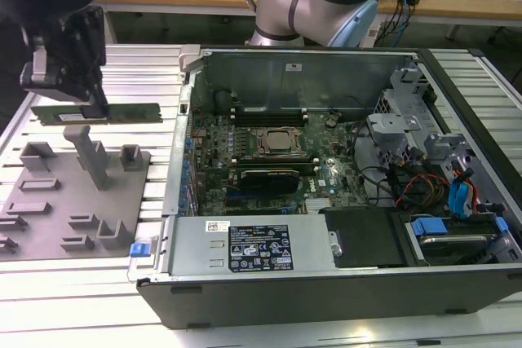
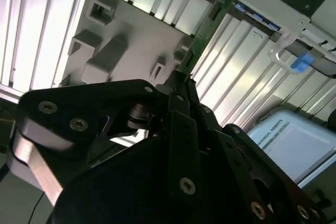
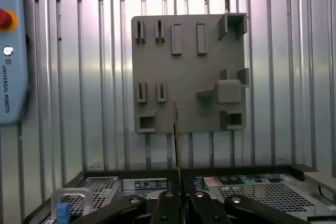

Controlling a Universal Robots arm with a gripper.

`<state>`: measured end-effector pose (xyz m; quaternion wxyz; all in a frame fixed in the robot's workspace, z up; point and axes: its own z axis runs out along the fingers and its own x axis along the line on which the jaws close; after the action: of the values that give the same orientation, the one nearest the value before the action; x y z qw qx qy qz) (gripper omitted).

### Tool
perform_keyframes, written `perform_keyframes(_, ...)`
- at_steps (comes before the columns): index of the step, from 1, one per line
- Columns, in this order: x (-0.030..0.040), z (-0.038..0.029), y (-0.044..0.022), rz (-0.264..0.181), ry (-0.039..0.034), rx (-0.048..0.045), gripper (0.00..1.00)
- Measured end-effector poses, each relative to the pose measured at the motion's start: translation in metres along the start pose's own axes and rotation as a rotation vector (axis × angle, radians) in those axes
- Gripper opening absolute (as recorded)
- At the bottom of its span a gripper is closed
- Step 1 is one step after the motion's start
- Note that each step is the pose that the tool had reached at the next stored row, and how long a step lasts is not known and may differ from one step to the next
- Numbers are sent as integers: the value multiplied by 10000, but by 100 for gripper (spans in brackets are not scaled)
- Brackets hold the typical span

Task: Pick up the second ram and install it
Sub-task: 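Pick up the second ram and move it above second insertion slot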

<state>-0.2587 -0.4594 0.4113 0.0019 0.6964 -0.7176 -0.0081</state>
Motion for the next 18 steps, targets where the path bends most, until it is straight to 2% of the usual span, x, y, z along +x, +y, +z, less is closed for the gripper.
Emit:
perform_keyframes(3,-9,-2,-106,2,1,-11,13)
perform_keyframes(11,-38,-8,-599,1,2,-56,13)
perform_keyframes(16,-53,-11,-783,1,3,-73,13)
perform_keyframes(18,-66,-12,-910,3,3,-86,13)
